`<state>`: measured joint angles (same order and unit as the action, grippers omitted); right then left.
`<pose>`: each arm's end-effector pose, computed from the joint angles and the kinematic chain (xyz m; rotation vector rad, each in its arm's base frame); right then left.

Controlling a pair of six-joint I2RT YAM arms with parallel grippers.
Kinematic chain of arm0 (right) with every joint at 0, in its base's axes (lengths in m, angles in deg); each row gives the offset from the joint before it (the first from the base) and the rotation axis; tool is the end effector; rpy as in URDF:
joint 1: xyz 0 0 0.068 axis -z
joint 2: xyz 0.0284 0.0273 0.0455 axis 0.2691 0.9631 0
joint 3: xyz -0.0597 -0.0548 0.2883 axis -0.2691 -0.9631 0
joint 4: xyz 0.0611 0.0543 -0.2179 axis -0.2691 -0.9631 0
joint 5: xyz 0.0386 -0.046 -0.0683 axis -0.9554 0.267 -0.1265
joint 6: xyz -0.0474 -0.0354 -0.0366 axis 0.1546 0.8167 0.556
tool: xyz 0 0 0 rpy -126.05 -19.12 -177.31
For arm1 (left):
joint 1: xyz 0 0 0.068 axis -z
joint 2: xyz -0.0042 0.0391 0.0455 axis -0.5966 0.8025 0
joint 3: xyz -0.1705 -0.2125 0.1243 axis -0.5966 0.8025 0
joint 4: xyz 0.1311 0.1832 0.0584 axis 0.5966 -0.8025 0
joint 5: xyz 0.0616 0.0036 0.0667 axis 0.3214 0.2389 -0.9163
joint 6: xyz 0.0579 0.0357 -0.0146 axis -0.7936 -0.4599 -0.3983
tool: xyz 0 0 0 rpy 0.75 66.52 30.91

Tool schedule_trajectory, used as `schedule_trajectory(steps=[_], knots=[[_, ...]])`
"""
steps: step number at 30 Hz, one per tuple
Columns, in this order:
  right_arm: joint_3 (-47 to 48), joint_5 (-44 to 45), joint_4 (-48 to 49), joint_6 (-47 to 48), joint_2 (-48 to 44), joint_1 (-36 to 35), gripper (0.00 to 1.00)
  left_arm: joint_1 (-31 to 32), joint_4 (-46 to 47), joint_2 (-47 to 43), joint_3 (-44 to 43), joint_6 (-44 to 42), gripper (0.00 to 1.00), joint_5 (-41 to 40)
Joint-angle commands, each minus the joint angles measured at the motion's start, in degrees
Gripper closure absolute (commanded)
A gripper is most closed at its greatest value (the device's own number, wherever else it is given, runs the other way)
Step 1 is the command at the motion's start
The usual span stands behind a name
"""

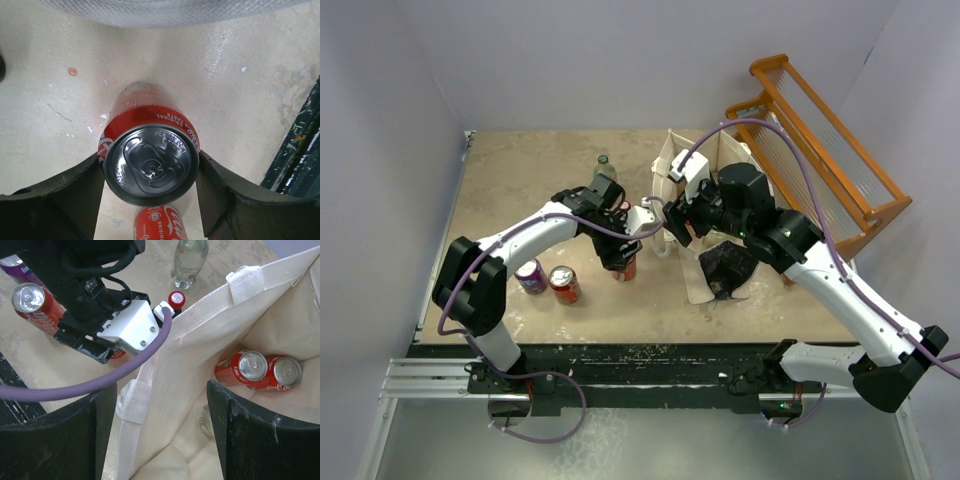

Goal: Place the beverage into the canvas bag
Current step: Place the drink at the center of the board.

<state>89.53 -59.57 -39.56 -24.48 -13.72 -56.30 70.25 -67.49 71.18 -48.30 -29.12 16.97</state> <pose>0.1762 0.1562 0.4339 -0.8268 1.7420 0.4517 0.2564 -0.1970 0.2577 1.4590 2.2797 -0.5813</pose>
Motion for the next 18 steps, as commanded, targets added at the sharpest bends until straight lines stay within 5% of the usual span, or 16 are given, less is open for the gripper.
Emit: schedule_trajectory(steps=[1,6,11,15,18], knots=[[-0.7,1.5,3.3,0.8,-1.7,0.5,0.26,2.2,2.6,-1.2,-2.8,-2.3,0.92,-2.1],[-1.3,1.6,4.3,1.4,-1.9,0.6,0.26,3.3,2.3,-0.5,-2.9,-2.0,0.72,-4.0],[-1.0,1.5,4.8,1.9,-1.7,0.5,0.25,3.4,1.2,-1.4,-4.5,-1.0,0.29,-4.4],[-0.3,1.4,4.7,2.3,-1.2,0.6,0.25,3.3,1.1,-3.2,-6.2,0.5,0.04,-3.4],[1.1,1.4,4.2,2.7,-0.4,0.6,0.25,3.0,1.1,-4.8,-7.6,1.2,0.01,-2.8]])
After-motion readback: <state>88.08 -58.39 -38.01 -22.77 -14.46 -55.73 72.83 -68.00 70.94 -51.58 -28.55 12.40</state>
